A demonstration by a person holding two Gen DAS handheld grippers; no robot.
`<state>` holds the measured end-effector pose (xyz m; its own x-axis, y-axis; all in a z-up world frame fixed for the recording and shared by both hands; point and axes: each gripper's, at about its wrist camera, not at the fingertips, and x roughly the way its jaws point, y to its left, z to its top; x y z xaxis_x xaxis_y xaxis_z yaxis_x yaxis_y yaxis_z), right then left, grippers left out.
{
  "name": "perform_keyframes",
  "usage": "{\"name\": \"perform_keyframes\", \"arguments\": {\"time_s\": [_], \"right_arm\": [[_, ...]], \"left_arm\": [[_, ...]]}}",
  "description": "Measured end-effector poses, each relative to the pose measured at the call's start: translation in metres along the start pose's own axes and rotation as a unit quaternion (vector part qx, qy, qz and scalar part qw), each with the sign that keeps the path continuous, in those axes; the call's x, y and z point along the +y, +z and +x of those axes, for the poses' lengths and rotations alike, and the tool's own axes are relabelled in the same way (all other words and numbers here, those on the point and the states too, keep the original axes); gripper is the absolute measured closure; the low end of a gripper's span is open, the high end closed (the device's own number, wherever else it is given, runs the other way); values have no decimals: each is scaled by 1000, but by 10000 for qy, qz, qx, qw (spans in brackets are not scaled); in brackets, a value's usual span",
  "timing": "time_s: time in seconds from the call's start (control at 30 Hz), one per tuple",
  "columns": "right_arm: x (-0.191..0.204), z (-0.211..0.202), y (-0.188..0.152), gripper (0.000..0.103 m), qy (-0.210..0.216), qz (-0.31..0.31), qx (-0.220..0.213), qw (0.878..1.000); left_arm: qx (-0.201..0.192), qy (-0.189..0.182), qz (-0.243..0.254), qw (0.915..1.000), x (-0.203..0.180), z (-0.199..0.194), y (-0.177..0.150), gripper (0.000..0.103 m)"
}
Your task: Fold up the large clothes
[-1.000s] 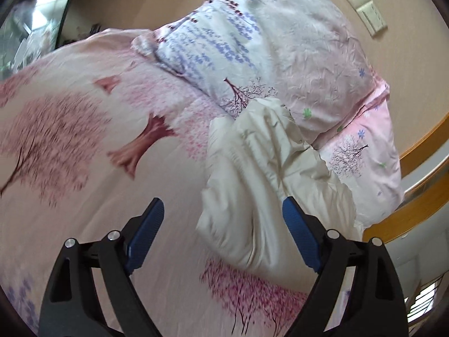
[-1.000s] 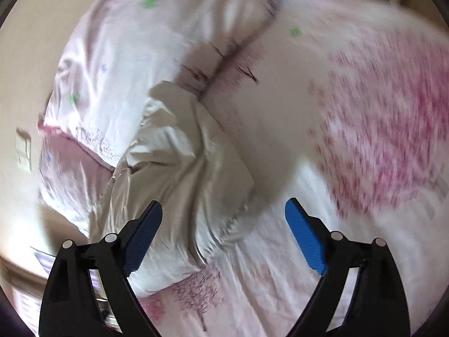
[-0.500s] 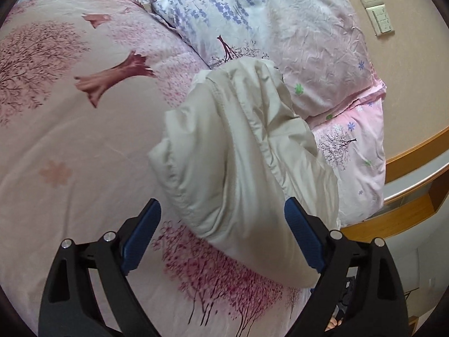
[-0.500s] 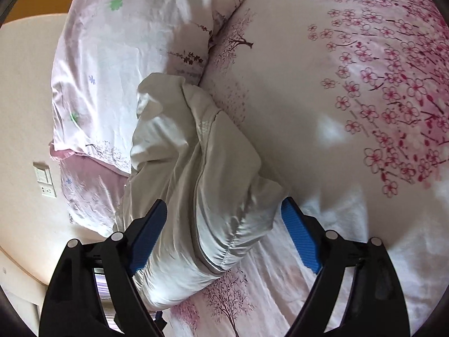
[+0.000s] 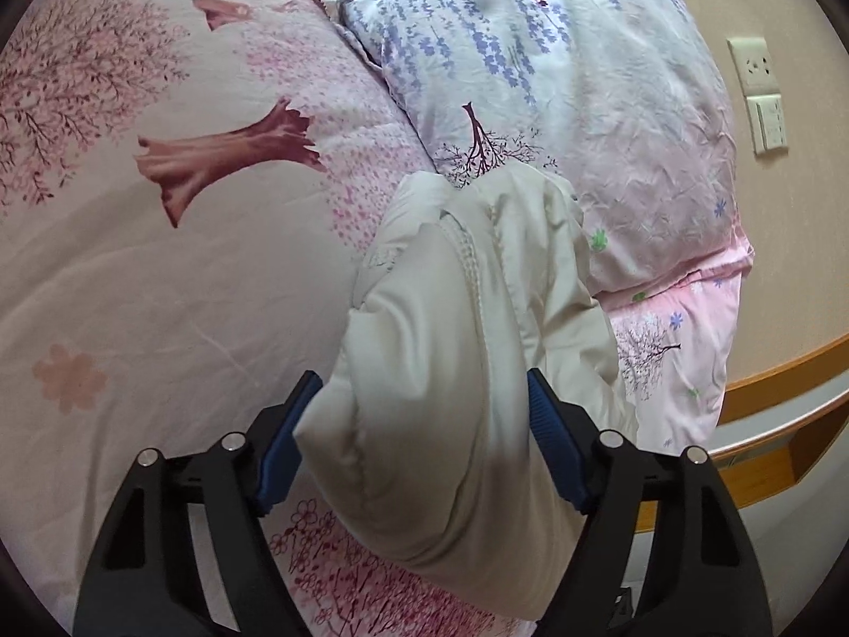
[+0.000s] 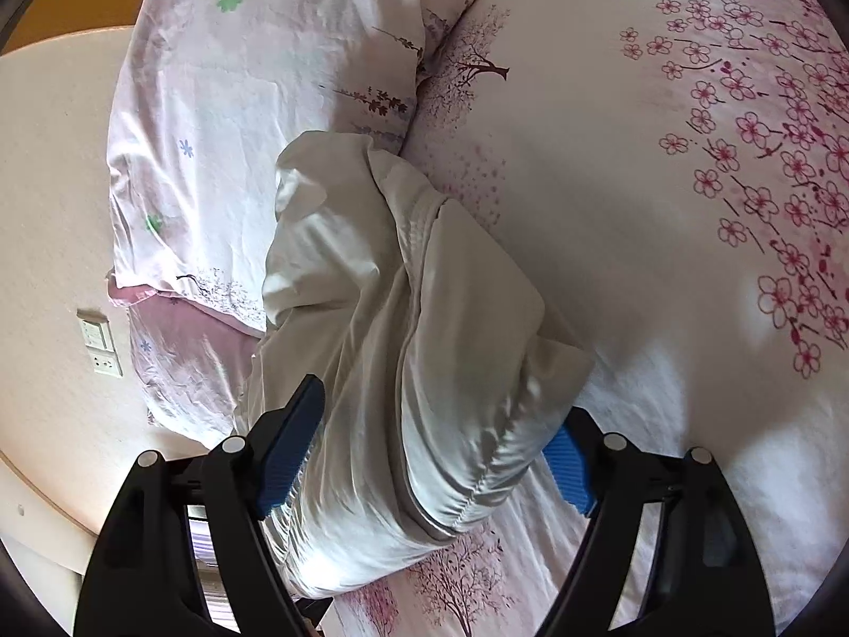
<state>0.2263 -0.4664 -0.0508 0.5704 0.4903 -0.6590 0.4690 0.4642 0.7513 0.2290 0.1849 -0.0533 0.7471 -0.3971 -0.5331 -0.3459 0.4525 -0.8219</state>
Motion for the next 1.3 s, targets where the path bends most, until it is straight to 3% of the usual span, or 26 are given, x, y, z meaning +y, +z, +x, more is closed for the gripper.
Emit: {"name": "perform_keyframes", "arguments": {"time_s": [0.03,0.13,0.27,0.37,0.67,1.03,1.2,1.3], "right_arm": [[0,1,0,42,-18,-12,-4,10000],[-4,2,-1,57,113,-21,-55,9999],[5,-6,-2,66,243,-261,-172,9992],[17,-12,-5,70,308,-490,-263,9980],[38,-29,-24,72,486,-914,-123,9946],[36,-53,-91,72,601,-1368,425,9879],[31,-57,-119,72,298,-1753,535,9826],[27,-56,-118,61,-26,-1818,467,9822]], "left_arm": [[-2,-34,0,10000,0,1,0,37],[-15,-92,52,9999,-3,0,2,53],[14,-184,174,9997,-9,-4,4,70],[14,-276,260,9993,-13,-8,5,74],[-120,-498,454,9977,-14,-47,6,77],[-373,-391,362,9979,27,-132,-8,77],[-516,-251,297,9979,52,-157,-15,76],[-463,-132,206,9986,65,-153,-21,70]]}}
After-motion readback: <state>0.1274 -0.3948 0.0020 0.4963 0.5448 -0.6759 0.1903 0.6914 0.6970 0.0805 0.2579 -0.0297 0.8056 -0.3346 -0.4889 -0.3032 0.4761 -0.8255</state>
